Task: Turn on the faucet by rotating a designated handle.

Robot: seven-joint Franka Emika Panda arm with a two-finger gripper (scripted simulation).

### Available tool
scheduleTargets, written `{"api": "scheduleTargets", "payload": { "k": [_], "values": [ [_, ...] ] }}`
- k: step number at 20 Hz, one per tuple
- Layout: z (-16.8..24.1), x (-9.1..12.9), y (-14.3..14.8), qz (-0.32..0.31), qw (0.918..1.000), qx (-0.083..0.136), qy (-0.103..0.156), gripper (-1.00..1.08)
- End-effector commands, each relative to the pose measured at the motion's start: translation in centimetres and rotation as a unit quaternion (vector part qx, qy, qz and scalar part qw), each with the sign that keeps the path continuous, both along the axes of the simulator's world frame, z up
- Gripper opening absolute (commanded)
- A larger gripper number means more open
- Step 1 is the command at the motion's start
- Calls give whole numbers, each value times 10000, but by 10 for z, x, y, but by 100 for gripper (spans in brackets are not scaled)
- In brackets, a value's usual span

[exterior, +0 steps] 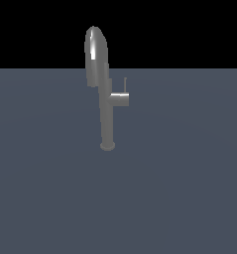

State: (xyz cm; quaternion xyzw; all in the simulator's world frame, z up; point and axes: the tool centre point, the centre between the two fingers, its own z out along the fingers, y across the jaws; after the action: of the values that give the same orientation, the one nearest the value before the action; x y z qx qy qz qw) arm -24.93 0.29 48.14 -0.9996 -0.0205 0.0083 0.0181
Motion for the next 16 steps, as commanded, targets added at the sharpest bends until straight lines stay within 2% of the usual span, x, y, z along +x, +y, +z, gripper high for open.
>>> {"api": "scheduleTargets", "payload": {
  "k": [1, 9, 16],
  "values": [
    [0, 0, 0, 0, 10000, 0, 0, -100],
    [0, 8, 2, -120, 9998, 109, 120, -100],
    [-2, 28, 6, -428, 9974, 391, 428, -100]
  ]
}}
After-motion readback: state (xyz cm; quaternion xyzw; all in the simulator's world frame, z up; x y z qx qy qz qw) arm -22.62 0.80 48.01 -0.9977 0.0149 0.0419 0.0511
